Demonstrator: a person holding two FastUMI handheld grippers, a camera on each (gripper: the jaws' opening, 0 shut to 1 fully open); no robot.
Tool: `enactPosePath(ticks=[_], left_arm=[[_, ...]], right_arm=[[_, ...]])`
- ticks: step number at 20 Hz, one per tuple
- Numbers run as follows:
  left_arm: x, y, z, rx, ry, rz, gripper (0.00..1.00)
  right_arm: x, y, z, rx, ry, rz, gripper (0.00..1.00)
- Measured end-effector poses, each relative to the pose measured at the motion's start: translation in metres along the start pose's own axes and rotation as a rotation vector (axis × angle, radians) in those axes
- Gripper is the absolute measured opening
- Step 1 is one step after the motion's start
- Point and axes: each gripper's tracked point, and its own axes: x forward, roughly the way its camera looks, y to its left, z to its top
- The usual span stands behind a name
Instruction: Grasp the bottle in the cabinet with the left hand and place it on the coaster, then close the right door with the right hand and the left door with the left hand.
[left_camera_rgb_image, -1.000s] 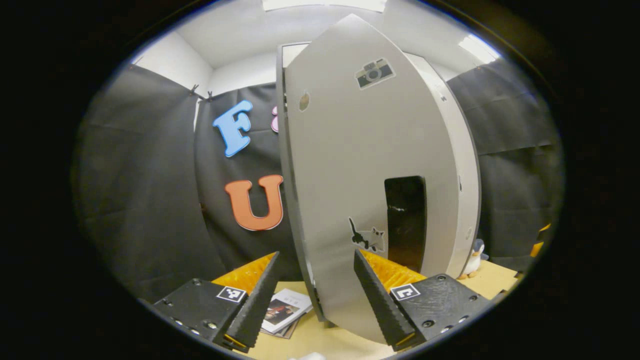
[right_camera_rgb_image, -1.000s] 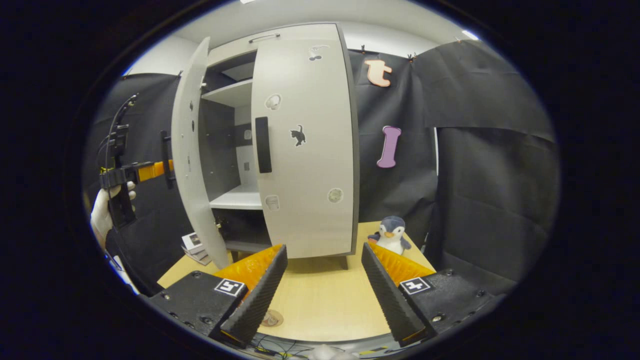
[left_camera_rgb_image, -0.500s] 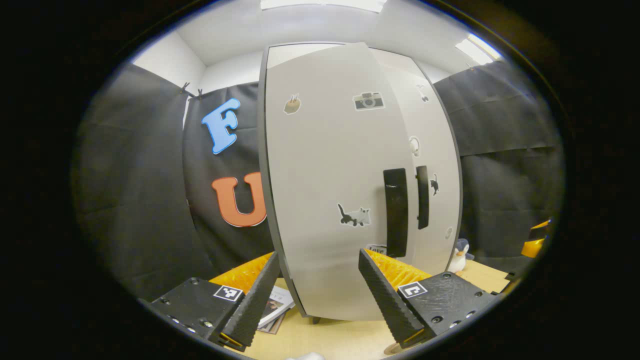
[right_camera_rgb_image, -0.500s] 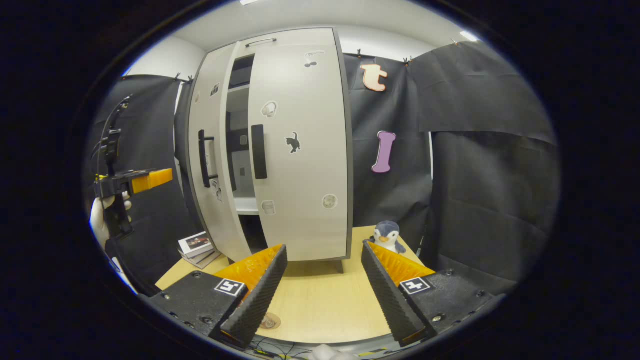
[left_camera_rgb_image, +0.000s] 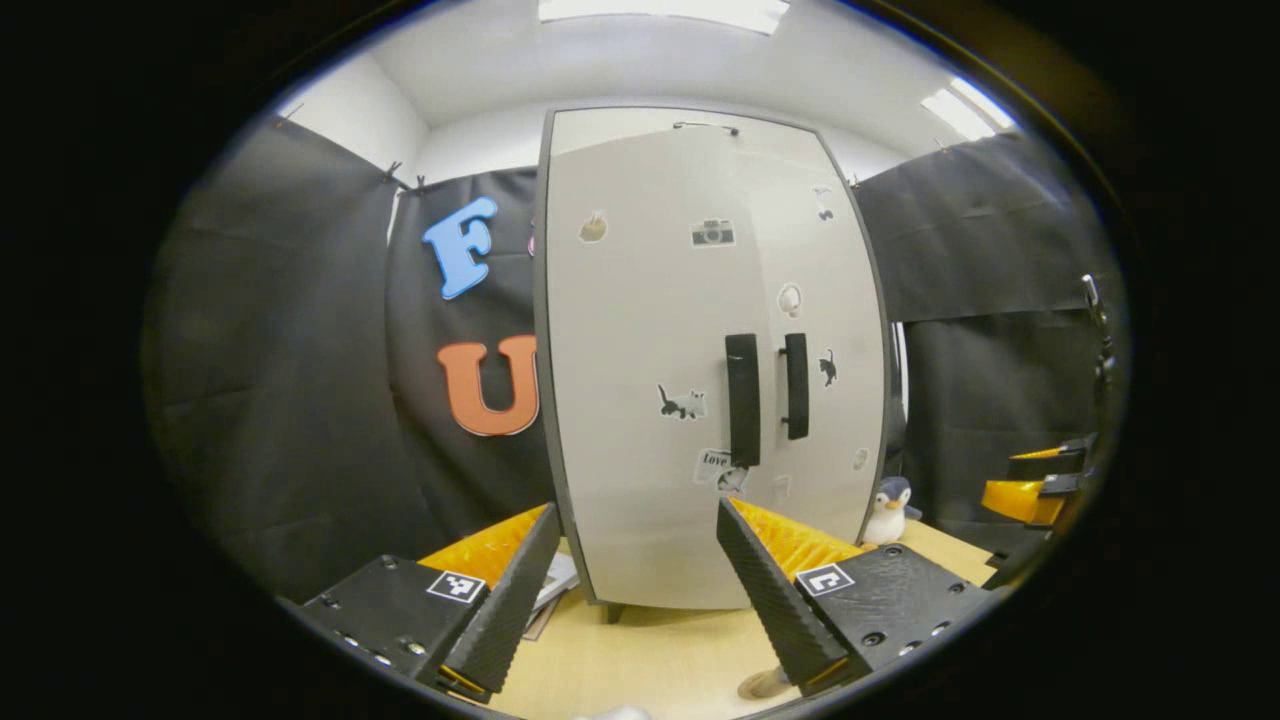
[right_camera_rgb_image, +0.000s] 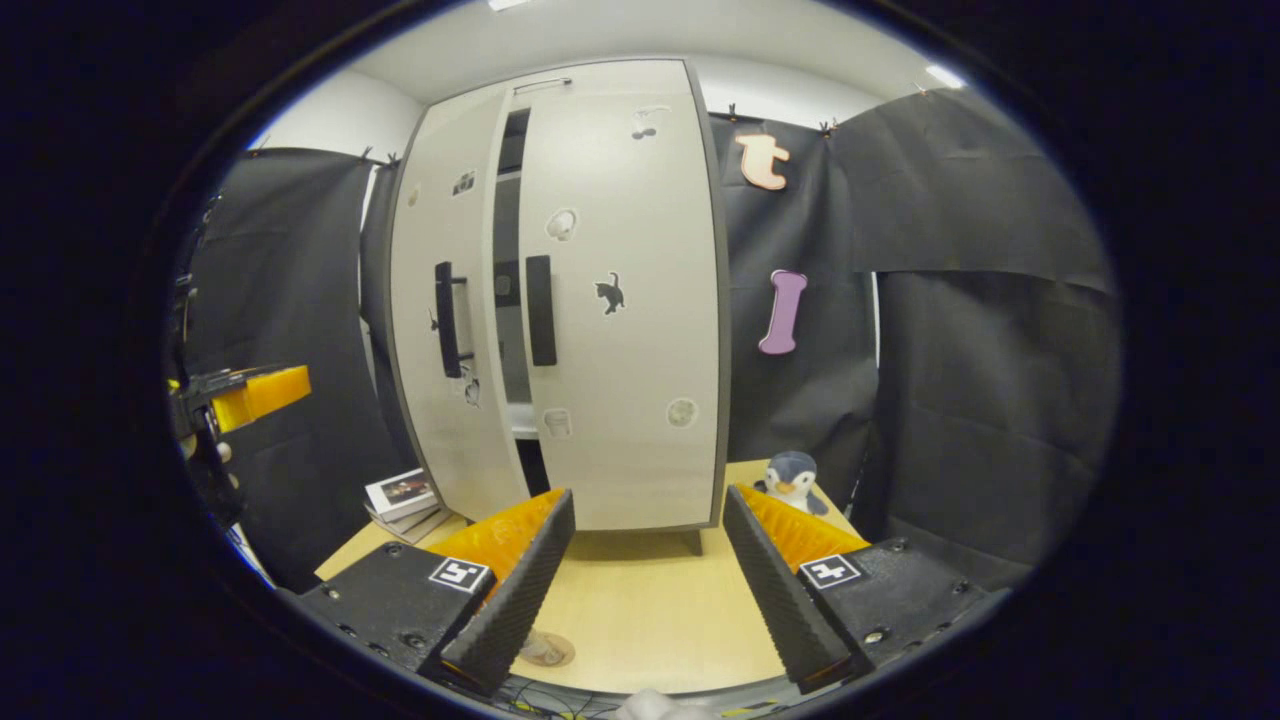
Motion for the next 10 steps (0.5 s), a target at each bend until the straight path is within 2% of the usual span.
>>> enactPosePath(ticks=[4, 6, 10], left_arm=[[-0.022, 0.008, -0.018, 0.002, 0.015, 0.049, 0.97], [-0.029, 0.008, -0.031, -0.014, 0.034, 0.07, 0.97], [-0.036, 0.005, -0.05, -0.029, 0.06, 0.1, 0.98]], right_arm=[[0.001, 0.015, 0.003, -0.009, -0.014, 0.023, 0.96], [0.001, 0.021, 0.001, -0.012, -0.019, 0.03, 0.98], [0.0, 0.026, -0.001, -0.019, -0.036, 0.019, 0.98]])
